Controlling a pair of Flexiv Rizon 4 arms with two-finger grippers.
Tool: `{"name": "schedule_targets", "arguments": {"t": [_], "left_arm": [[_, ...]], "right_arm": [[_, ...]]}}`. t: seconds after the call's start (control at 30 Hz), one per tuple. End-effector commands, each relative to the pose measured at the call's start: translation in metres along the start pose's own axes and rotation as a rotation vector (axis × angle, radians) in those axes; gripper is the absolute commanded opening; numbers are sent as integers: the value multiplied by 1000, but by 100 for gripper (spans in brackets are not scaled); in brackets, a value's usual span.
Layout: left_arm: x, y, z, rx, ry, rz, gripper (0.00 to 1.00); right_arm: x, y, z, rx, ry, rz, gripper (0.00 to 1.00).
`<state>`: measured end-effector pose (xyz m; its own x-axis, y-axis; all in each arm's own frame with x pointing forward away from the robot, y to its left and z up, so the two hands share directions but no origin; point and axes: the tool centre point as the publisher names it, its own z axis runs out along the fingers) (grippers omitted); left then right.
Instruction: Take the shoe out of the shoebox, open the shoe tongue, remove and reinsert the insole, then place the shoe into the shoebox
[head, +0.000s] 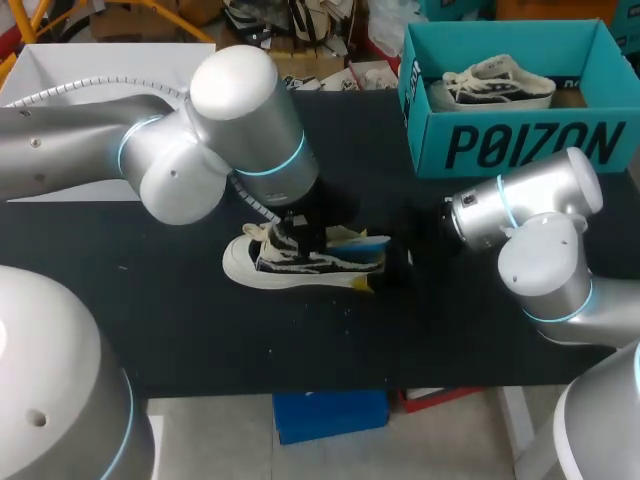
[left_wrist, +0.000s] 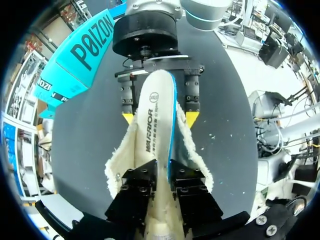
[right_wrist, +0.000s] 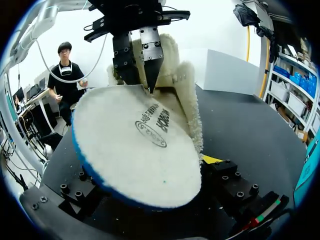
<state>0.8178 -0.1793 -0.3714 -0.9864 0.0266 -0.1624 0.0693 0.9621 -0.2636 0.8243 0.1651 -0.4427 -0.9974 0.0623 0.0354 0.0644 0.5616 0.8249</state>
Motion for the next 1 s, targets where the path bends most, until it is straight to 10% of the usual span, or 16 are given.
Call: {"name": "schedule_targets", "arguments": {"t": [0.03,1.0], "left_arm": [[4,1,3,22,-11,20,44],[-6,-35,27,29,-58,177,47]], "right_arm": [[2,-3,3,1,-1,1,0],[2,-3,3,1,-1,1,0]]}}
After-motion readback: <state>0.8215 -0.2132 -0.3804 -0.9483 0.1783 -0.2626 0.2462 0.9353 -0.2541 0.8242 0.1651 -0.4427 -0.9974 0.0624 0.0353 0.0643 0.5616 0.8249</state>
